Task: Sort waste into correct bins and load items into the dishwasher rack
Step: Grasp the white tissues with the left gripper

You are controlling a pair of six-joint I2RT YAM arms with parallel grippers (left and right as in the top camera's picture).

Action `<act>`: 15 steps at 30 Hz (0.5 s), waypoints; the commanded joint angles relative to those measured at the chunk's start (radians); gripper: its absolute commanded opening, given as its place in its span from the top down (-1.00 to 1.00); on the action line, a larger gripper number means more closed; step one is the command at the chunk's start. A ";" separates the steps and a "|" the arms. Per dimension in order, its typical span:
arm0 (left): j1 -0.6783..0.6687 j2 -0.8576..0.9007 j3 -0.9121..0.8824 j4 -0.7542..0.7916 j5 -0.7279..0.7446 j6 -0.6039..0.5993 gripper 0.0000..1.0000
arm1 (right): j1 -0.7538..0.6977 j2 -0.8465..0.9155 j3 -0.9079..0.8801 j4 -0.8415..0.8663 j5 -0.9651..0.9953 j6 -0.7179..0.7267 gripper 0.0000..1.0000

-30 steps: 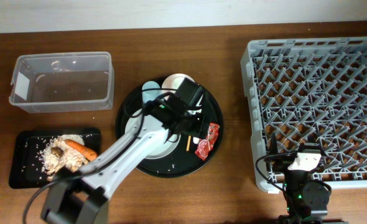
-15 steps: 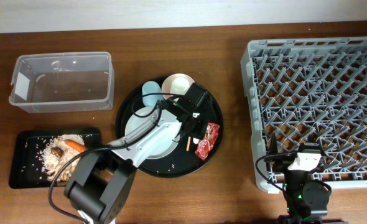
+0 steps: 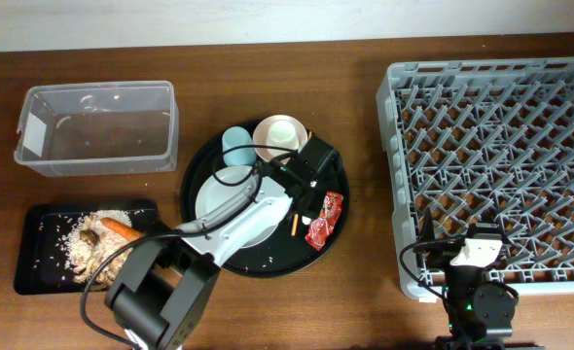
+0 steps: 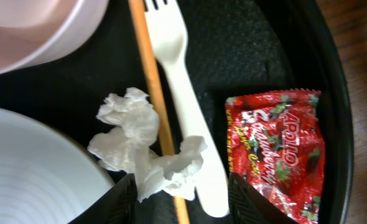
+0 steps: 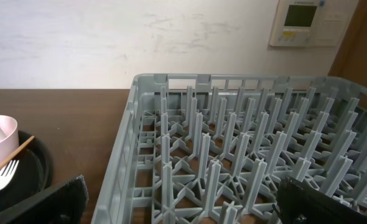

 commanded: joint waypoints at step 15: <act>-0.008 0.060 0.006 0.017 -0.072 0.000 0.58 | -0.006 -0.006 -0.008 -0.003 0.001 -0.003 -0.97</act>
